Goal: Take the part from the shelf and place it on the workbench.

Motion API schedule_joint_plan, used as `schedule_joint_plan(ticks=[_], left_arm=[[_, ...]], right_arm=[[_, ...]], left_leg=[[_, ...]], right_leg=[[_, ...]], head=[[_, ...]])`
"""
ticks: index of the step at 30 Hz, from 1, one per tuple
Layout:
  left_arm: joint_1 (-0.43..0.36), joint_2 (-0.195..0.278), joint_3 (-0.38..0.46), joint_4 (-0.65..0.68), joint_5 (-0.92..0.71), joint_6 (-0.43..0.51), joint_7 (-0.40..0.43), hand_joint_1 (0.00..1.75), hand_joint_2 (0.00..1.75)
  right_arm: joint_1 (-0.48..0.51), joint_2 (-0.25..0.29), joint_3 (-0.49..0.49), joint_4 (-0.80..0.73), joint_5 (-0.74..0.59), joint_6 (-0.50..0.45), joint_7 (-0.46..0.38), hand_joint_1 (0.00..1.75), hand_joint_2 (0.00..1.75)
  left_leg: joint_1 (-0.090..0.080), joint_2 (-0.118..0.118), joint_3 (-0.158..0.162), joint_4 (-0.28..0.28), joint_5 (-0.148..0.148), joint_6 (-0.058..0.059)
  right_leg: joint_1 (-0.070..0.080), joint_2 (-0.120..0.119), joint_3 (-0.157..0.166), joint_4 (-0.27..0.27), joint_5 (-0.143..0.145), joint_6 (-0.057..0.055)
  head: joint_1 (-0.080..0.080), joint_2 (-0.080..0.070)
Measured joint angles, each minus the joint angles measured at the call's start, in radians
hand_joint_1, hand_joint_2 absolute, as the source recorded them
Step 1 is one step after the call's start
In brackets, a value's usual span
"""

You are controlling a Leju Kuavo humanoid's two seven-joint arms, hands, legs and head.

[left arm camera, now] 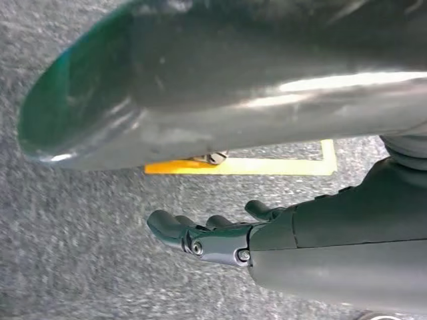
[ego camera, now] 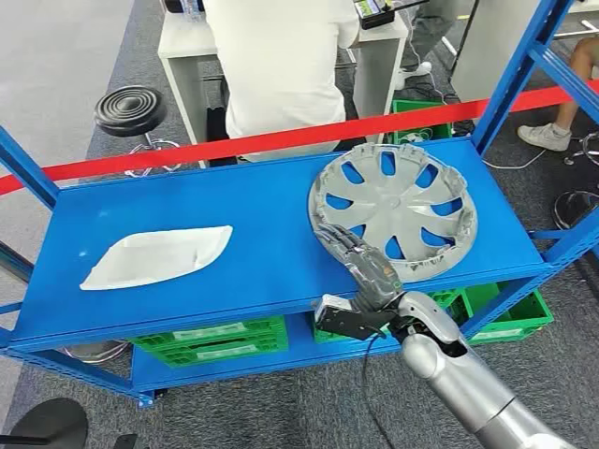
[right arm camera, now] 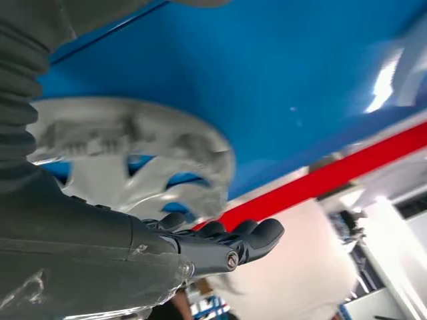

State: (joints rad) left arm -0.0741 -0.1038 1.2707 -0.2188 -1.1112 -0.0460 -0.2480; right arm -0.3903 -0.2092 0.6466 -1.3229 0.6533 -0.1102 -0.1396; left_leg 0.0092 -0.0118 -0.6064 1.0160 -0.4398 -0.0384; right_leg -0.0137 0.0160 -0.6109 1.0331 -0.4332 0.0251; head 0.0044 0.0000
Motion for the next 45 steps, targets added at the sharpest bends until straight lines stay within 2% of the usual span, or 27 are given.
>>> schedule_joint_plan(ticks=[2,4,5,6,7,9,11,13,16,17,19,20,21,22,23,25,26,27,30,31,33,35,36,38,42,44,45], left_arm=[[-0.001,-0.002,-0.001,0.0,0.0,-0.001,-0.006,0.0,0.0],[-0.002,-0.006,-0.002,0.001,-0.001,-0.002,-0.013,0.0,0.0],[-0.002,-0.007,-0.003,0.001,-0.001,-0.003,-0.014,0.0,0.0],[-0.001,-0.008,-0.003,0.001,-0.002,-0.002,-0.015,0.0,0.0],[0.0,-0.008,-0.004,0.001,-0.002,-0.002,-0.015,0.0,0.0],[-0.001,-0.008,-0.004,0.001,-0.002,-0.002,-0.016,0.0,0.0],[-0.002,-0.008,-0.004,0.001,-0.002,0.001,-0.017,0.0,0.0],[-0.003,-0.008,-0.004,0.001,-0.002,0.006,-0.017,0.0,0.0],[-0.001,-0.008,-0.004,0.001,-0.002,0.012,-0.015,0.0,0.0],[-0.002,-0.007,-0.004,0.001,-0.002,0.013,-0.015,0.0,0.0],[-0.002,-0.005,-0.004,0.001,-0.002,0.014,-0.014,0.0,0.0],[-0.001,-0.004,-0.004,0.001,-0.002,0.014,-0.014,0.0,0.0],[-0.001,-0.004,-0.004,0.001,-0.002,0.014,-0.014,0.0,0.0],[0.0,-0.004,-0.004,0.001,-0.002,0.014,-0.014,0.0,0.0],[0.0,-0.004,-0.004,0.001,-0.002,0.014,-0.014,0.0,0.0],[0.0,-0.004,-0.004,0.001,-0.002,0.014,-0.014,0.0,0.0],[-0.001,-0.004,-0.004,0.001,-0.002,0.014,-0.014,0.0,0.0],[-0.001,-0.003,-0.004,0.001,-0.002,0.014,-0.016,0.0,0.0],[0.0,-0.002,-0.004,0.001,-0.003,0.012,-0.025,0.0,0.0],[0.0,-0.002,-0.004,0.001,-0.003,0.011,-0.029,0.0,0.0],[-0.001,-0.002,-0.004,0.001,-0.003,0.01,-0.034,0.0,0.0],[0.0,-0.004,-0.004,0.001,-0.003,0.009,-0.037,0.0,0.0],[0.0,-0.004,-0.004,0.001,-0.003,0.009,-0.038,0.0,0.0],[0.001,-0.004,-0.004,0.001,-0.003,0.009,-0.039,0.0,0.0],[0.001,-0.004,-0.004,0.001,-0.003,0.009,-0.039,0.0,0.0],[0.001,-0.003,-0.004,0.001,-0.003,0.009,-0.039,0.0,0.0],[0.001,-0.003,-0.004,0.001,-0.003,0.009,-0.04,0.0,0.0]], right_arm=[[-0.007,-0.001,0.004,0.01,0.011,0.0,0.01,0.0,1.75],[-0.015,-0.003,0.01,0.029,0.027,0.0,0.025,0.0,1.75],[-0.015,-0.004,0.012,0.037,0.031,0.0,0.03,0.0,1.75],[-0.015,-0.006,0.015,0.043,0.033,0.0,0.034,0.0,1.75],[-0.014,-0.007,0.017,0.048,0.034,0.0,0.036,0.0,1.75],[-0.014,-0.009,0.02,0.054,0.035,0.0,0.037,0.0,1.75],[-0.014,-0.011,0.022,0.059,0.034,0.001,0.038,0.0,1.75],[-0.011,-0.016,0.023,0.061,0.033,0.002,0.041,0.0,1.75],[-0.007,-0.026,0.022,0.061,0.034,0.002,0.049,0.0,1.75],[-0.006,-0.03,0.022,0.06,0.034,0.002,0.05,0.0,1.75],[-0.002,-0.036,0.022,0.061,0.034,0.002,0.051,0.0,1.75],[0.002,-0.039,0.022,0.061,0.034,0.002,0.051,0.0,1.75],[0.006,-0.041,0.022,0.062,0.034,0.002,0.051,0.0,1.75],[0.009,-0.043,0.022,0.062,0.035,0.002,0.052,0.0,1.75],[0.01,-0.044,0.021,0.063,0.036,0.001,0.052,0.0,1.75],[0.01,-0.045,0.017,0.063,0.043,-0.004,0.057,0.0,1.75],[0.011,-0.046,0.012,0.063,0.048,-0.01,0.062,0.0,1.75],[0.013,-0.047,0.006,0.064,0.053,-0.017,0.066,0.0,1.75],[0.023,-0.054,-0.022,0.065,0.062,-0.035,0.076,0.0,1.75],[0.025,-0.057,-0.033,0.065,0.065,-0.037,0.077,0.0,1.75],[0.029,-0.062,-0.057,0.066,0.072,-0.039,0.078,0.0,1.75],[0.037,-0.067,-0.075,0.069,0.077,-0.04,0.079,0.0,1.75],[0.041,-0.068,-0.081,0.071,0.077,-0.04,0.079,0.0,1.75],[0.047,-0.07,-0.086,0.073,0.077,-0.04,0.08,0.0,1.75],[0.048,-0.071,-0.087,0.073,0.078,-0.04,0.081,0.0,1.75],[0.049,-0.072,-0.089,0.073,0.078,-0.04,0.082,0.0,1.75],[0.049,-0.072,-0.091,0.073,0.08,-0.04,0.083,0.0,1.75]], left_leg=[[0.0,0.0,-0.028,0.059,-0.033,-0.002],[0.0,0.001,-0.094,0.19,-0.091,-0.004],[0.0,0.001,-0.122,0.242,-0.105,-0.003],[0.0,0.001,-0.136,0.263,-0.1,-0.001],[-0.001,0.001,-0.134,0.25,-0.079,0.002],[-0.002,0.001,-0.085,0.141,-0.008,0.012],[-0.004,0.001,-0.032,0.03,0.03,0.019],[-0.006,0.001,-0.016,-0.006,0.027,0.023],[0.0,0.002,-0.01,-0.013,0.027,0.036],[0.002,0.002,-0.008,-0.015,0.027,0.041],[0.001,0.002,-0.006,-0.015,0.024,0.046],[0.0,0.002,-0.005,-0.015,0.024,0.048],[0.0,0.002,-0.004,-0.015,0.023,0.048],[0.0,0.001,-0.003,-0.014,0.021,0.047],[0.001,0.001,0.001,-0.014,0.02,0.046],[-0.001,0.0,0.007,-0.012,0.014,0.038],[-0.003,0.0,0.009,-0.011,0.012,0.033],[-0.005,-0.001,0.01,-0.011,0.011,0.028],[-0.005,-0.001,0.009,-0.012,0.01,0.014],[-0.004,0.0,0.003,0.001,-0.002,0.009],[-0.003,0.001,-0.037,0.086,-0.052,0.001],[-0.001,0.002,-0.102,0.215,-0.106,-0.003],[-0.001,0.002,-0.123,0.254,-0.113,-0.003],[-0.001,0.002,-0.137,0.276,-0.106,-0.003],[-0.001,0.002,-0.135,0.27,-0.098,-0.002],[-0.001,0.002,-0.119,0.238,-0.074,-0.001],[-0.001,0.002,-0.097,0.193,-0.048,0.001]], right_leg=[[0.0,0.0,0.001,0.0,-0.001,-0.003],[0.002,-0.001,0.002,0.0,-0.003,-0.009],[0.003,-0.002,0.003,0.0,-0.004,-0.01],[0.004,-0.002,0.004,0.0,-0.006,-0.011],[0.005,-0.001,0.006,0.0,-0.006,-0.011],[0.005,0.0,0.01,0.0,-0.009,-0.008],[0.01,0.002,0.011,0.003,-0.014,-0.001],[0.013,0.003,0.011,0.001,-0.017,0.009],[0.011,-0.001,0.002,0.022,-0.035,0.026],[0.01,-0.003,-0.017,0.062,-0.058,0.031],[0.009,-0.005,-0.077,0.187,-0.115,0.038],[0.008,-0.006,-0.107,0.244,-0.133,0.04],[0.008,-0.006,-0.125,0.27,-0.134,0.042],[0.007,-0.006,-0.125,0.26,-0.116,0.042],[0.007,-0.006,-0.105,0.212,-0.081,0.042],[0.005,-0.007,-0.039,0.076,-0.016,0.04],[0.004,-0.006,-0.015,0.029,-0.001,0.036],[0.005,-0.005,-0.002,0.005,0.004,0.031],[0.005,-0.003,-0.001,-0.003,0.003,0.012],[0.004,-0.003,0.0,-0.005,0.004,0.005],[0.001,-0.004,0.003,-0.007,0.005,-0.003],[0.001,-0.005,0.003,-0.007,0.004,-0.007],[0.001,-0.005,0.003,-0.007,0.004,-0.007],[0.002,-0.005,0.003,-0.007,0.004,-0.007],[0.002,-0.005,0.004,-0.007,0.004,-0.007],[0.002,-0.005,0.004,-0.007,0.004,-0.006],[0.001,-0.004,0.005,-0.007,0.003,-0.006]], head=[[-0.004,0.0],[-0.008,0.0],[-0.008,0.0],[-0.008,0.0],[-0.008,0.0],[-0.009,0.0],[-0.009,0.0],[-0.009,0.0],[-0.006,0.0],[-0.003,0.0],[0.001,0.0],[0.002,0.0],[0.002,0.0],[0.003,0.0],[0.004,0.0],[0.006,0.0],[0.006,0.0],[0.005,0.0],[0.002,0.0],[0.001,0.0],[-0.005,0.0],[-0.008,0.0],[-0.008,0.0],[-0.008,0.0],[-0.008,0.0],[-0.009,0.0],[-0.009,0.0]])
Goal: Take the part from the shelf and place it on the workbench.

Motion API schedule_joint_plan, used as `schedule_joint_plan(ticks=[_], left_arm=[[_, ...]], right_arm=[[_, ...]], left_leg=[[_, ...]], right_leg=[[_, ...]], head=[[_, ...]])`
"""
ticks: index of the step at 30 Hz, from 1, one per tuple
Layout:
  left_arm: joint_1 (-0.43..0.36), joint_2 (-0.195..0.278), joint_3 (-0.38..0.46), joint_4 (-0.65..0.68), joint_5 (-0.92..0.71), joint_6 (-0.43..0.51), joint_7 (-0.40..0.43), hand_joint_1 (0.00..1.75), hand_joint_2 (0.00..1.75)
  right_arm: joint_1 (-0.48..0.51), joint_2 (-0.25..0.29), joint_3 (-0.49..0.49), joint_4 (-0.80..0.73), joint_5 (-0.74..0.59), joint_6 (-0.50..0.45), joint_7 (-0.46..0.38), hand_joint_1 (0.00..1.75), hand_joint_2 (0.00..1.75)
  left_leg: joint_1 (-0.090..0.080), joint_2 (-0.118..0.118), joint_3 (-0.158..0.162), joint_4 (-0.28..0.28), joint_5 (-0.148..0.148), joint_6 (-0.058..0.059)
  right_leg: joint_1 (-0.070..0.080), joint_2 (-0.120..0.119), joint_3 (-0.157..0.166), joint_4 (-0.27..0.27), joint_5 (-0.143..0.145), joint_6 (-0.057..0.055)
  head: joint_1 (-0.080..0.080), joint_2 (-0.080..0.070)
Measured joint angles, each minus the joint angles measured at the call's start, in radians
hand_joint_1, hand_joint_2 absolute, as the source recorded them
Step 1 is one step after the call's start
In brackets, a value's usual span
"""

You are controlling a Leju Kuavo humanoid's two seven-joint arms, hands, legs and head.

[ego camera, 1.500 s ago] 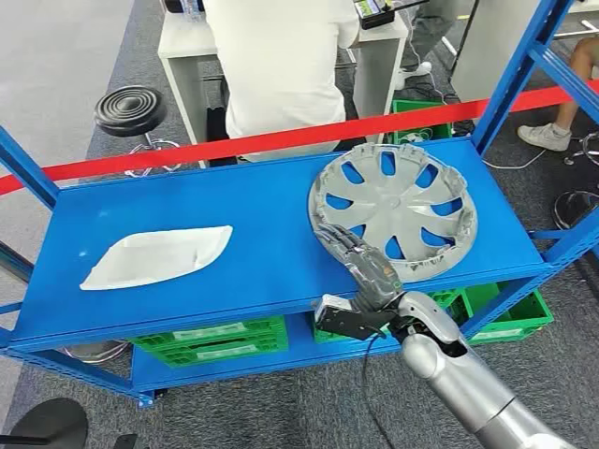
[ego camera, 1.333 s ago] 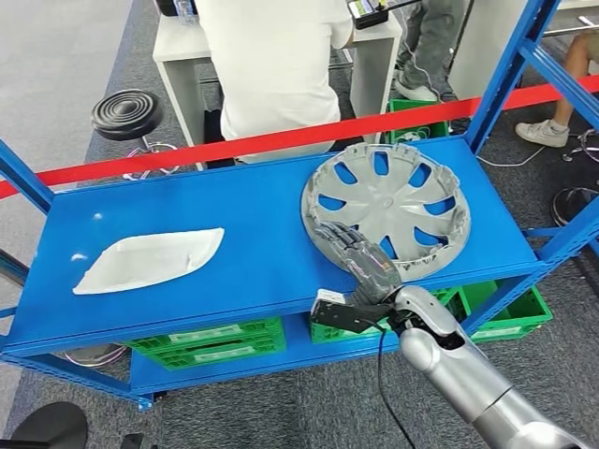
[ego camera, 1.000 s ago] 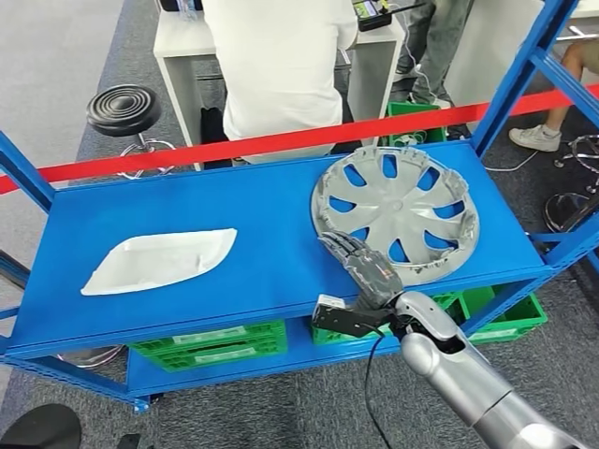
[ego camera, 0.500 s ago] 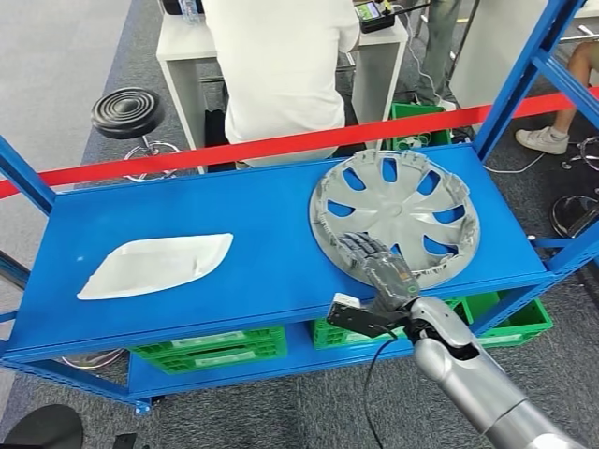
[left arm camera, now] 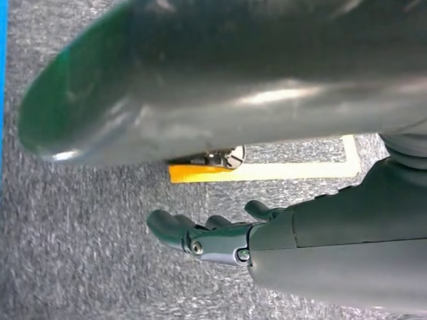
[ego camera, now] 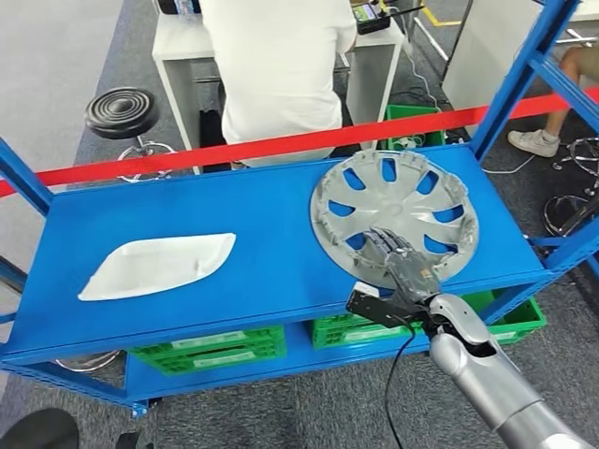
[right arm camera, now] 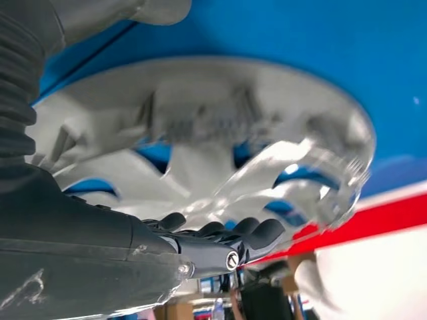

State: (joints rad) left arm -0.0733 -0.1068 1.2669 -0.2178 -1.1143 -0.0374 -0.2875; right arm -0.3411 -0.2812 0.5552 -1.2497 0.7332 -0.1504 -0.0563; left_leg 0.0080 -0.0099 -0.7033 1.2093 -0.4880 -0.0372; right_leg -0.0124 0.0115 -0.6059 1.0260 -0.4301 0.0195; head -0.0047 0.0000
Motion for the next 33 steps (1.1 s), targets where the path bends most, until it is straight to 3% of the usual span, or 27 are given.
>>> schedule_joint_plan(ticks=[1,2,3,5,6,7,8,9,12,14,17,19,21,22,23,24,26,28,31,33], left_arm=[[-0.001,0.0,0.0,0.0,0.0,0.0,-0.001,0.0,0.0],[-0.002,0.0,0.0,0.0,0.0,0.0,-0.002,0.0,0.0],[-0.002,0.001,0.0,0.0,0.0,0.001,-0.004,0.0,0.0],[-0.001,0.002,0.001,0.0,0.001,0.002,-0.007,0.0,0.0],[-0.001,0.003,0.001,0.0,0.002,0.002,-0.009,0.0,0.0],[0.0,0.003,0.001,0.0,0.002,0.003,-0.01,0.0,0.0],[0.001,0.003,0.001,0.0,0.003,0.003,-0.012,0.0,0.0],[0.001,0.003,0.002,0.0,0.003,0.003,-0.015,0.0,0.0],[0.001,0.003,0.004,0.0,0.003,0.003,-0.021,0.0,0.0],[0.002,0.004,0.006,0.0,0.003,0.003,-0.023,0.0,0.0],[0.002,0.005,0.008,0.0,0.003,0.004,-0.027,0.0,0.0],[0.002,0.005,0.008,0.0,0.003,0.004,-0.03,0.0,0.0],[0.003,0.004,0.008,0.0,0.003,0.003,-0.033,0.0,0.0],[0.004,0.004,0.009,0.0,0.003,0.003,-0.035,0.0,0.0],[0.005,0.004,0.009,0.0,0.004,0.003,-0.037,0.0,0.0],[0.006,0.005,0.009,0.0,0.004,0.003,-0.038,0.0,0.0],[0.006,0.006,0.01,0.0,0.004,0.003,-0.04,0.0,0.0],[0.005,0.005,0.011,0.0,0.004,0.003,-0.04,0.0,0.0],[0.004,0.004,0.012,0.001,0.004,0.003,-0.041,0.0,0.0],[0.004,0.004,0.013,0.001,0.005,0.001,-0.049,0.0,0.0]], right_arm=[[0.001,-0.003,-0.006,0.0,0.003,0.005,0.004,0.0,1.75],[0.002,-0.01,-0.011,0.001,0.013,0.019,0.015,0.27,1.75],[0.003,-0.02,-0.016,0.002,0.029,0.036,0.033,0.71,1.75],[0.004,-0.042,-0.021,0.008,0.07,0.071,0.079,1.57,1.75],[0.003,-0.049,-0.021,0.012,0.087,0.079,0.098,1.71,1.75],[0.003,-0.054,-0.021,0.018,0.1,0.086,0.113,1.71,1.75],[0.003,-0.058,-0.021,0.023,0.109,0.091,0.125,1.71,1.75],[0.001,-0.062,-0.022,0.028,0.117,0.096,0.135,1.71,1.75],[-0.005,-0.072,-0.032,0.044,0.132,0.108,0.157,1.69,1.75],[-0.008,-0.075,-0.041,0.052,0.139,0.114,0.166,1.72,1.75],[-0.016,-0.08,-0.049,0.058,0.145,0.129,0.17,1.75,1.75],[-0.023,-0.082,-0.052,0.061,0.146,0.146,0.172,1.75,1.75],[-0.028,-0.084,-0.055,0.066,0.145,0.161,0.173,1.75,1.75],[-0.03,-0.085,-0.056,0.069,0.143,0.167,0.173,1.75,1.75],[-0.032,-0.086,-0.056,0.072,0.142,0.171,0.173,1.75,1.75],[-0.034,-0.086,-0.056,0.074,0.141,0.174,0.173,1.75,1.75],[-0.039,-0.086,-0.057,0.077,0.14,0.178,0.174,1.75,1.75],[-0.042,-0.088,-0.058,0.081,0.14,0.18,0.175,1.75,1.75],[-0.042,-0.093,-0.059,0.086,0.139,0.181,0.178,1.75,1.75],[-0.041,-0.095,-0.059,0.088,0.135,0.181,0.176,1.75,1.75]], left_leg=[[0.0,0.0,0.033,-0.068,0.027,0.005],[0.0,0.0,0.062,-0.127,0.046,0.015],[0.0,0.0,0.088,-0.178,0.061,0.027],[0.0,-0.001,0.101,-0.206,0.065,0.046],[0.0,-0.001,0.101,-0.206,0.064,0.048],[-0.001,-0.001,0.102,-0.206,0.063,0.049],[-0.001,-0.001,0.103,-0.206,0.063,0.05],[-0.002,-0.001,0.106,-0.206,0.061,0.049],[-0.004,-0.003,0.114,-0.204,0.056,0.041],[-0.007,-0.004,0.115,-0.205,0.055,0.031],[-0.004,-0.003,0.115,-0.203,0.05,0.015],[-0.003,-0.002,0.087,-0.142,0.008,0.005],[-0.001,-0.001,0.026,-0.014,-0.054,-0.002],[0.0,-0.001,0.0,0.04,-0.072,-0.003],[0.0,-0.001,-0.012,0.064,-0.072,-0.004],[0.001,-0.001,-0.006,0.053,-0.053,-0.005],[0.004,-0.001,0.051,-0.057,0.012,-0.006],[0.008,-0.002,0.107,-0.168,0.046,-0.004],[0.006,-0.004,0.118,-0.198,0.044,0.017],[0.007,-0.001,0.12,-0.2,0.046,0.031]], right_leg=[[0.002,0.001,0.0,0.001,-0.001,0.005],[0.003,0.0,-0.003,0.005,-0.005,0.016],[0.003,0.0,-0.016,0.032,-0.023,0.028],[0.003,-0.002,-0.072,0.149,-0.084,0.048],[0.003,-0.002,-0.108,0.221,-0.114,0.05],[0.003,-0.002,-0.131,0.267,-0.125,0.051],[0.003,-0.002,-0.139,0.278,-0.118,0.051],[0.003,-0.003,-0.126,0.249,-0.094,0.05],[0.003,-0.003,-0.028,0.056,-0.008,0.042],[0.005,-0.001,0.0,0.002,0.001,0.033],[0.005,0.0,0.004,-0.005,0.005,0.016],[0.001,-0.002,0.007,-0.01,0.008,0.007],[0.0,-0.005,0.006,-0.01,0.007,0.004],[0.0,-0.006,0.006,-0.01,0.007,0.003],[0.0,-0.007,0.006,-0.01,0.007,0.004],[-0.001,-0.007,0.006,-0.01,0.008,0.005],[-0.003,-0.007,0.007,-0.009,0.009,0.011],[-0.001,-0.005,0.002,-0.004,0.009,0.021],[0.001,0.0,-0.002,-0.008,0.013,0.039],[-0.001,-0.001,-0.011,0.012,-0.002,0.048]], head=[[0.0,0.0],[0.001,0.0],[0.004,0.0],[0.011,0.0],[0.013,0.0],[0.014,0.0],[0.014,0.0],[0.014,0.0],[0.017,0.0],[0.017,0.0],[0.015,0.0],[0.009,0.0],[0.003,0.0],[0.002,0.0],[0.002,0.0],[0.001,0.0],[0.0,0.0],[-0.003,0.0],[0.0,0.0],[0.003,0.0]])
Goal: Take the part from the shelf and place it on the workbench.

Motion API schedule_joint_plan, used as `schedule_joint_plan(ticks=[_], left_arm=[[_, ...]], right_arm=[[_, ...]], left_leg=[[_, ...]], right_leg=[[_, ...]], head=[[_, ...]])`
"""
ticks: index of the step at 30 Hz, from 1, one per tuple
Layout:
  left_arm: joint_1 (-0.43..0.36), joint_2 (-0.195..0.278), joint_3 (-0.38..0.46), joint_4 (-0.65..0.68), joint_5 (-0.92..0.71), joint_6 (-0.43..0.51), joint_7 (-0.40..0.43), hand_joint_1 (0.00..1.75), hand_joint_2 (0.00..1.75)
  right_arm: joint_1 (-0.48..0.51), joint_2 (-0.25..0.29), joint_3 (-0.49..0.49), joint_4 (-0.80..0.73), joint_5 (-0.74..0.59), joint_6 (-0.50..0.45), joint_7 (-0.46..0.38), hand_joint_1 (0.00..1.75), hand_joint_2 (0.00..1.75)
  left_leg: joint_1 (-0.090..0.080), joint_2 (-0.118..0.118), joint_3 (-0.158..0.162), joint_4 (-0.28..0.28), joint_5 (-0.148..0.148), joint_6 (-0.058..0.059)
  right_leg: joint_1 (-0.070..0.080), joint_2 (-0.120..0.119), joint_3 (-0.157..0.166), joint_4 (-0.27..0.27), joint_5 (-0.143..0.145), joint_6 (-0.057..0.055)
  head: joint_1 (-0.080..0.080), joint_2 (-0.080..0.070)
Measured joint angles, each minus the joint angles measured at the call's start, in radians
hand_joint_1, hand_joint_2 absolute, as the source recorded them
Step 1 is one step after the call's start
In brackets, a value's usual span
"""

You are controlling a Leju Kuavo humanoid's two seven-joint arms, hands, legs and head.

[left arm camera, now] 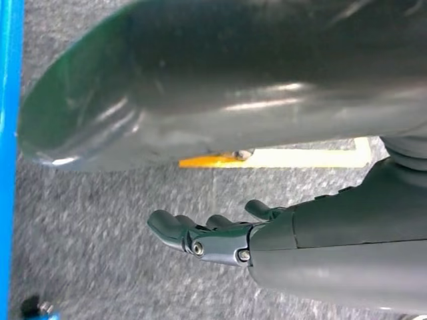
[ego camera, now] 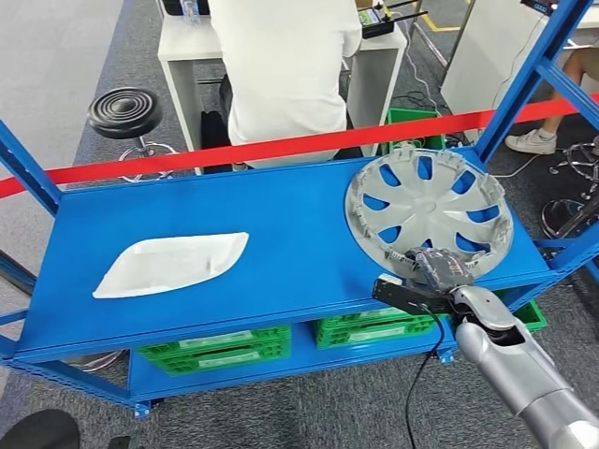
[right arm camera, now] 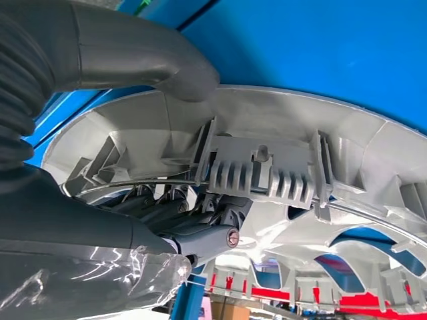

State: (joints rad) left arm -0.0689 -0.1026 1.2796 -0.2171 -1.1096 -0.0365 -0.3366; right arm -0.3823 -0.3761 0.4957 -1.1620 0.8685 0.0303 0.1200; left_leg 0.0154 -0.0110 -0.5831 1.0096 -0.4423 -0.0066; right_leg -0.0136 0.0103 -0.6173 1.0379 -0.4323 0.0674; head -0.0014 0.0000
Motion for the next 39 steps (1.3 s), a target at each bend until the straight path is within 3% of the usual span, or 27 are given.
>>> schedule_joint_plan(ticks=[1,3,4,5,6,7,9,11,15,17,19,20,21,22,24,25,27,30,32,34,35,36,37,39], left_arm=[[0.0,0.001,0.0,0.0,0.0,-0.003,-0.01,0.0,0.0],[0.0,0.002,0.0,0.0,0.0,-0.013,-0.035,0.0,0.0],[0.001,0.002,0.0,0.0,-0.001,-0.017,-0.048,0.0,0.0],[0.002,0.002,0.0,0.0,-0.001,-0.021,-0.058,0.0,0.0],[0.003,0.002,0.0,0.0,-0.002,-0.023,-0.067,0.0,0.0],[0.004,0.002,0.0,0.0,-0.004,-0.025,-0.074,0.0,0.0],[0.003,0.003,0.0,0.0,-0.01,-0.026,-0.083,0.0,0.0],[0.003,0.004,0.0,0.0,-0.017,-0.022,-0.09,0.0,0.0],[0.004,0.007,0.0,0.0,-0.02,-0.009,-0.105,0.0,0.0],[0.004,0.008,0.0,0.0,-0.015,-0.005,-0.119,0.0,0.0],[0.005,0.008,0.001,0.0,-0.011,-0.003,-0.131,0.0,0.0],[0.006,0.008,0.001,0.0,-0.01,-0.001,-0.134,0.0,0.0],[0.006,0.009,0.001,0.0,-0.01,0.0,-0.135,0.0,0.0],[0.006,0.01,0.001,0.0,-0.011,0.003,-0.134,0.0,0.0],[0.004,0.011,0.001,0.0,-0.011,0.006,-0.133,0.0,0.0],[0.002,0.011,0.001,0.0,-0.011,0.007,-0.132,0.0,0.0],[0.0,0.01,0.001,0.0,-0.012,0.009,-0.13,0.0,0.0],[0.002,0.01,0.001,0.0,-0.012,0.01,-0.129,0.0,0.0],[0.001,0.011,0.002,0.0,-0.012,0.011,-0.129,0.0,0.0],[0.001,0.011,0.002,0.0,-0.013,0.012,-0.129,0.0,0.0],[0.001,0.011,0.002,0.0,-0.014,0.013,-0.128,0.0,0.0],[0.002,0.011,0.002,0.0,-0.014,0.013,-0.128,0.0,0.0],[0.002,0.01,0.002,0.0,-0.014,0.013,-0.128,0.0,0.0],[0.001,0.01,0.002,0.0,-0.015,0.013,-0.128,0.0,0.0]], right_arm=[[0.001,-0.001,0.0,0.001,-0.004,0.0,-0.003,1.75,1.75],[0.007,-0.002,0.0,0.001,-0.016,-0.003,-0.013,1.75,1.75],[0.012,-0.003,0.0,0.001,-0.023,-0.006,-0.019,1.75,1.75],[0.018,-0.004,-0.001,0.0,-0.031,-0.009,-0.024,1.75,1.75],[0.022,-0.006,-0.002,-0.003,-0.039,-0.012,-0.029,1.75,1.75],[0.026,-0.009,-0.004,-0.009,-0.048,-0.013,-0.035,1.75,1.75],[0.032,-0.015,-0.009,-0.024,-0.069,-0.014,-0.047,1.75,1.75],[0.042,-0.02,-0.012,-0.047,-0.089,-0.014,-0.06,1.75,1.75],[0.07,-0.03,-0.024,-0.103,-0.141,-0.013,-0.079,1.75,1.75],[0.088,-0.034,-0.037,-0.128,-0.196,-0.01,-0.1,1.75,1.75],[0.118,-0.034,-0.057,-0.155,-0.279,-0.009,-0.151,1.75,1.75],[0.137,-0.034,-0.068,-0.172,-0.322,-0.013,-0.188,1.75,1.75],[0.157,-0.034,-0.078,-0.191,-0.356,-0.02,-0.224,1.75,1.75],[0.177,-0.032,-0.086,-0.212,-0.382,-0.03,-0.256,1.75,1.75],[0.209,-0.025,-0.099,-0.257,-0.409,-0.051,-0.301,1.75,1.75],[0.222,-0.022,-0.104,-0.278,-0.419,-0.061,-0.319,1.75,1.75],[0.243,-0.016,-0.117,-0.316,-0.434,-0.077,-0.346,1.75,1.75],[0.266,-0.009,-0.129,-0.358,-0.445,-0.088,-0.368,1.75,1.75],[0.275,-0.006,-0.135,-0.377,-0.452,-0.092,-0.378,1.75,1.75],[0.288,-0.001,-0.142,-0.397,-0.467,-0.097,-0.401,1.75,1.75],[0.296,0.003,-0.146,-0.408,-0.475,-0.1,-0.413,1.75,1.75],[0.305,0.007,-0.149,-0.42,-0.481,-0.101,-0.422,1.75,1.75],[0.311,0.011,-0.152,-0.434,-0.486,-0.103,-0.428,1.75,1.75],[0.318,0.016,-0.157,-0.46,-0.49,-0.104,-0.433,1.75,1.75]], left_leg=[[0.001,0.001,0.001,-0.001,0.001,0.006],[-0.002,0.002,0.001,-0.001,0.001,0.014],[-0.003,0.002,0.001,-0.001,0.0,0.015],[-0.005,0.002,0.002,-0.001,0.0,0.016],[-0.005,0.002,0.004,-0.001,-0.001,0.016],[-0.005,0.002,0.007,0.0,-0.003,0.015],[-0.006,0.0,0.012,0.001,-0.008,0.009],[-0.009,-0.002,0.012,0.001,-0.01,-0.001],[-0.006,-0.002,0.006,0.009,-0.02,-0.022],[-0.006,0.0,-0.031,0.087,-0.07,-0.031],[-0.005,0.001,-0.093,0.215,-0.127,-0.034],[-0.005,0.001,-0.115,0.256,-0.135,-0.034],[-0.005,0.001,-0.122,0.266,-0.125,-0.034],[-0.005,0.001,-0.11,0.237,-0.097,-0.032],[-0.005,0.002,-0.054,0.117,-0.029,-0.028],[-0.005,0.002,-0.028,0.06,-0.009,-0.025],[-0.007,0.001,-0.005,0.007,-0.002,-0.017],[-0.006,0.0,-0.004,0.002,-0.002,0.001],[-0.003,0.0,-0.002,-0.001,0.001,0.011],[-0.004,0.0,-0.002,-0.001,0.0,0.015],[-0.005,0.0,-0.001,-0.001,0.0,0.016],[-0.006,0.0,0.0,-0.001,-0.001,0.016],[-0.006,0.0,0.001,0.0,-0.001,0.015],[-0.005,0.0,0.006,0.0,-0.005,0.01]], right_leg=[[0.0,-0.001,-0.018,0.04,-0.023,0.003],[0.0,-0.003,-0.08,0.171,-0.087,0.007],[0.0,-0.003,-0.109,0.232,-0.108,0.008],[0.0,-0.003,-0.125,0.263,-0.112,0.007],[0.0,-0.003,-0.122,0.256,-0.098,0.006],[0.0,-0.003,-0.1,0.21,-0.068,0.005],[0.0,-0.003,-0.031,0.075,-0.009,0.003],[0.001,0.0,0.008,0.0,0.008,-0.004],[0.002,0.0,0.01,-0.012,0.009,-0.029],[-0.001,-0.003,0.011,-0.015,0.01,-0.038],[0.0,-0.005,0.01,-0.014,0.009,-0.043],[0.0,-0.005,0.01,-0.014,0.008,-0.043],[0.0,-0.005,0.01,-0.014,0.008,-0.044],[-0.001,-0.005,0.011,-0.014,0.007,-0.043],[0.0,-0.002,0.013,-0.013,0.005,-0.039],[0.002,-0.001,0.012,-0.01,0.004,-0.034],[0.006,0.0,0.009,-0.009,0.004,-0.023],[0.002,-0.001,0.005,-0.002,-0.004,-0.007],[0.001,-0.002,-0.029,0.075,-0.051,0.001],[0.001,-0.003,-0.09,0.208,-0.113,0.004],[0.001,-0.003,-0.112,0.257,-0.128,0.005],[0.001,-0.003,-0.12,0.272,-0.124,0.005],[0.001,-0.003,-0.107,0.246,-0.102,0.004],[0.0,-0.003,-0.041,0.116,-0.039,0.003]], head=[[0.003,0.0],[0.009,0.0],[0.01,0.0],[0.011,0.0],[0.011,0.0],[0.011,0.0],[0.013,0.0],[0.013,0.0],[0.009,0.0],[0.003,0.0],[-0.002,0.0],[-0.002,0.0],[-0.002,0.0],[-0.003,0.0],[-0.006,0.0],[-0.007,0.0],[-0.006,0.0],[-0.002,0.0],[0.004,0.0],[0.009,0.0],[0.01,0.0],[0.011,0.0],[0.011,0.0],[0.012,0.0]])
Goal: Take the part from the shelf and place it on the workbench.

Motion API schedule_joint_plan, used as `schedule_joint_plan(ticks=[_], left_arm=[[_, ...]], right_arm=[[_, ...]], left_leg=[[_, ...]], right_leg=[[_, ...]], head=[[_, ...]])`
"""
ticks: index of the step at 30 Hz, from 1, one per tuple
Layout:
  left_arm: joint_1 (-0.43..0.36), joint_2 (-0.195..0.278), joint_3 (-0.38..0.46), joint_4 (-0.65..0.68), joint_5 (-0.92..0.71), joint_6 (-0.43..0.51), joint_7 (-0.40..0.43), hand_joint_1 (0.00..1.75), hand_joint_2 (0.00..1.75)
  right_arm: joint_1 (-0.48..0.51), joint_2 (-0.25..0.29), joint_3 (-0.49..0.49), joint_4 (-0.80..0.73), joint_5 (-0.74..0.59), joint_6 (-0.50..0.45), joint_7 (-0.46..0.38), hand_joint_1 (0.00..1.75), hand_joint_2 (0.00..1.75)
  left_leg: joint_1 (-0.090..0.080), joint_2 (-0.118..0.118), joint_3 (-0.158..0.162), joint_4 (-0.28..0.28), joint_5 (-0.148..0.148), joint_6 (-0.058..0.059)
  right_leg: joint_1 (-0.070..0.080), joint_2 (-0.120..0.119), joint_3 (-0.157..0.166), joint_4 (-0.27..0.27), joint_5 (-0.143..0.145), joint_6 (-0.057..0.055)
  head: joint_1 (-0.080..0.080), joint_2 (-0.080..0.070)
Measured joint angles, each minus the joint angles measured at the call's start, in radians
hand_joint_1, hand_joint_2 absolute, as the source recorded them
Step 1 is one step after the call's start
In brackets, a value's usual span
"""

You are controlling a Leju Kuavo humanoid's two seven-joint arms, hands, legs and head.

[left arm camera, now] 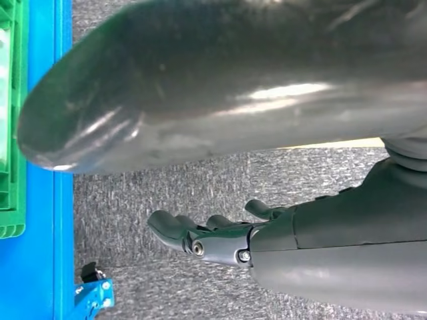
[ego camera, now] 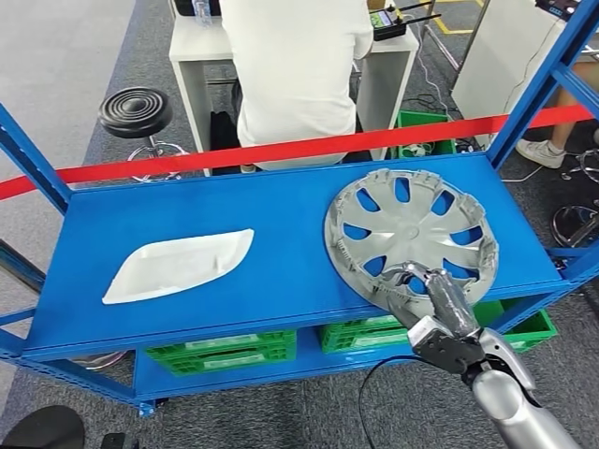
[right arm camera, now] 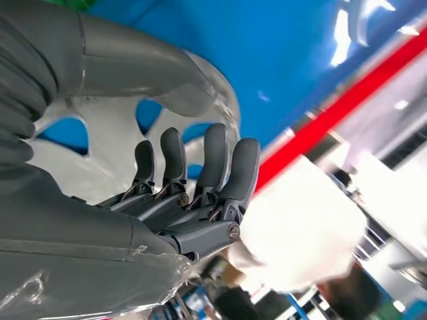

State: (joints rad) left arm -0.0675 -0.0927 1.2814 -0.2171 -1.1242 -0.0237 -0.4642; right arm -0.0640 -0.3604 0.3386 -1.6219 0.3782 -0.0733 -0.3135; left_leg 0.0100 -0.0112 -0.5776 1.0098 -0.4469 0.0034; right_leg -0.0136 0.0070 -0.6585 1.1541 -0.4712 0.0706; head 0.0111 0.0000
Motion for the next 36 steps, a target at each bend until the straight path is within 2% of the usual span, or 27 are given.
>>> schedule_joint_plan(ticks=[1,2,5,7,8,10,11,12,13,15,17,18,20,22,24,26,27,28,29,30,32,33,36], left_arm=[[0.0,0.001,0.0,0.0,0.0,0.0,0.0,0.0,0.0],[-0.001,0.001,0.0,0.0,0.0,0.0,0.0,0.0,0.0],[-0.001,0.003,0.0,0.0,-0.002,0.0,0.0,0.0,0.0],[-0.001,0.003,0.0,0.0,-0.005,-0.002,-0.002,0.0,0.0],[-0.002,0.003,0.0,0.0,-0.006,-0.004,-0.003,0.0,0.0],[-0.001,0.001,0.0,0.0,-0.009,-0.007,-0.006,0.0,0.0],[-0.001,0.001,0.0,0.0,-0.01,-0.008,-0.007,0.0,0.0],[0.0,0.0,0.0,0.0,-0.012,-0.009,-0.009,0.0,0.44],[0.0,0.0,0.0,0.0,-0.015,-0.01,-0.011,0.0,0.87],[-0.001,0.0,0.0,0.0,-0.02,-0.015,-0.016,0.0,1.75],[-0.004,0.0,-0.001,0.0,-0.025,-0.019,-0.021,0.0,1.75],[-0.005,-0.001,-0.001,0.0,-0.028,-0.021,-0.022,0.0,1.75],[-0.006,-0.003,-0.001,0.0,-0.031,-0.021,-0.023,0.0,1.75],[-0.005,-0.005,-0.001,0.0,-0.033,-0.022,-0.024,0.0,0.87],[-0.005,-0.006,-0.002,0.0,-0.036,-0.02,-0.025,0.0,0.0],[-0.004,-0.006,-0.002,0.0,-0.038,-0.022,-0.025,0.0,0.0],[-0.004,-0.006,-0.002,0.0,-0.039,-0.025,-0.026,0.0,0.0],[-0.004,-0.007,-0.002,0.0,-0.039,-0.028,-0.026,0.0,0.0],[-0.003,-0.008,-0.002,0.0,-0.039,-0.03,-0.026,0.0,0.0],[-0.003,-0.009,-0.002,0.0,-0.04,-0.03,-0.026,0.0,0.0],[-0.003,-0.01,-0.002,0.0,-0.04,-0.031,-0.026,0.0,0.0],[-0.003,-0.01,-0.002,0.0,-0.04,-0.031,-0.026,0.0,0.0],[-0.002,-0.01,-0.002,0.0,-0.04,-0.031,-0.025,0.0,0.0]], right_arm=[[0.002,0.002,-0.002,-0.011,-0.002,0.0,-0.002,1.75,1.75],[0.004,0.003,-0.004,-0.02,-0.006,0.002,-0.003,1.75,1.75],[0.019,0.004,-0.008,-0.041,-0.04,0.042,0.0,1.75,1.75],[0.026,0.004,-0.008,-0.052,-0.064,0.08,0.008,1.75,1.75],[0.029,0.003,-0.008,-0.055,-0.068,0.092,0.011,1.75,1.75],[0.04,0.003,-0.007,-0.057,-0.065,0.105,0.016,1.75,1.75],[0.046,0.003,-0.005,-0.057,-0.058,0.108,0.02,1.75,1.75],[0.051,0.003,-0.002,-0.056,-0.048,0.111,0.025,1.31,1.75],[0.053,0.003,0.002,-0.055,-0.036,0.112,0.03,0.87,1.75],[0.052,0.003,0.01,-0.05,-0.015,0.115,0.04,0.0,1.75],[0.047,0.003,0.018,-0.044,0.002,0.114,0.047,0.0,1.75],[0.044,0.003,0.024,-0.041,0.011,0.111,0.051,0.0,1.75],[0.037,0.003,0.034,-0.033,0.026,0.108,0.059,0.0,1.75],[0.03,0.003,0.043,-0.025,0.034,0.107,0.063,0.0,1.75],[0.02,0.003,0.051,-0.015,0.044,0.102,0.068,0.0,1.75],[0.013,0.003,0.061,0.001,0.07,0.092,0.085,0.0,1.75],[0.01,0.003,0.066,0.011,0.087,0.083,0.096,0.0,1.75],[0.007,0.003,0.071,0.022,0.104,0.072,0.106,0.0,1.75],[0.004,0.003,0.075,0.032,0.117,0.059,0.115,0.0,1.75],[-0.001,0.002,0.077,0.04,0.126,0.047,0.119,0.0,1.75],[-0.009,0.002,0.081,0.054,0.135,0.029,0.124,0.0,1.75],[-0.011,0.002,0.082,0.06,0.137,0.026,0.125,0.0,1.75],[-0.013,0.002,0.084,0.07,0.145,0.019,0.132,0.0,1.75]], left_leg=[[-0.001,-0.001,0.001,0.002,-0.002,-0.005],[-0.003,-0.001,0.001,0.002,-0.003,-0.01],[-0.004,-0.002,0.0,-0.003,0.0,-0.026],[-0.002,-0.001,-0.011,0.02,-0.02,-0.036],[-0.002,0.0,-0.03,0.06,-0.046,-0.04],[-0.001,0.001,-0.09,0.185,-0.108,-0.044],[-0.001,0.001,-0.117,0.24,-0.127,-0.045],[-0.001,0.001,-0.131,0.267,-0.128,-0.045],[-0.002,0.001,-0.128,0.259,-0.11,-0.043],[-0.002,0.001,-0.074,0.153,-0.043,-0.036],[-0.002,0.001,-0.018,0.038,-0.004,-0.028],[-0.003,0.001,-0.006,0.011,-0.001,-0.025],[-0.004,0.0,-0.004,0.0,-0.002,-0.015],[-0.002,0.0,-0.002,-0.005,0.002,-0.004],[0.0,0.0,-0.001,-0.008,0.004,0.004],[-0.002,0.001,-0.001,-0.007,0.004,0.006],[-0.002,0.001,0.0,-0.007,0.004,0.007],[-0.002,0.0,0.001,-0.007,0.003,0.007],[-0.002,0.0,0.002,-0.007,0.003,0.006],[-0.002,0.0,0.005,-0.007,0.001,0.004],[-0.006,-0.001,0.006,-0.005,-0.001,-0.004],[-0.008,-0.002,0.005,-0.005,-0.001,-0.009],[-0.006,-0.002,0.003,-0.008,0.0,-0.025]], right_leg=[[0.0,0.001,0.032,-0.062,0.02,-0.002],[0.0,0.003,0.052,-0.101,0.029,-0.006],[0.003,0.006,0.058,-0.119,0.03,-0.026],[0.001,0.006,0.058,-0.123,0.034,-0.038],[0.0,0.005,0.058,-0.124,0.034,-0.043],[0.001,0.003,0.057,-0.124,0.034,-0.049],[0.001,0.002,0.056,-0.124,0.033,-0.049],[0.002,0.002,0.056,-0.124,0.033,-0.05],[0.002,0.002,0.056,-0.124,0.034,-0.05],[0.002,0.002,0.058,-0.124,0.034,-0.048],[0.006,0.004,0.055,-0.121,0.034,-0.041],[0.008,0.005,0.054,-0.121,0.036,-0.036],[0.008,0.005,0.054,-0.127,0.04,-0.023],[0.006,0.004,0.046,-0.111,0.027,-0.011],[0.004,0.002,0.004,-0.019,-0.025,-0.003],[0.003,0.001,-0.057,0.11,-0.079,0.002],[0.003,0.001,-0.073,0.142,-0.084,0.003],[0.003,0.001,-0.071,0.138,-0.071,0.003],[0.003,0.001,-0.05,0.094,-0.042,0.002],[0.002,0.001,-0.016,0.025,-0.006,0.001],[0.003,0.002,0.045,-0.092,0.033,-0.005],[0.004,0.003,0.058,-0.119,0.038,-0.009],[0.005,0.006,0.056,-0.128,0.039,-0.029]], head=[[0.002,0.0],[0.002,0.0],[-0.001,0.0],[-0.004,0.0],[-0.008,0.0],[-0.013,0.0],[-0.014,0.0],[-0.014,0.0],[-0.015,0.0],[-0.017,0.0],[-0.017,0.0],[-0.018,0.0],[-0.017,0.0],[-0.014,0.0],[-0.008,0.0],[-0.004,0.0],[-0.004,0.0],[-0.003,0.0],[-0.002,0.0],[-0.001,0.0],[0.001,0.0],[0.001,0.0],[0.0,0.0]])
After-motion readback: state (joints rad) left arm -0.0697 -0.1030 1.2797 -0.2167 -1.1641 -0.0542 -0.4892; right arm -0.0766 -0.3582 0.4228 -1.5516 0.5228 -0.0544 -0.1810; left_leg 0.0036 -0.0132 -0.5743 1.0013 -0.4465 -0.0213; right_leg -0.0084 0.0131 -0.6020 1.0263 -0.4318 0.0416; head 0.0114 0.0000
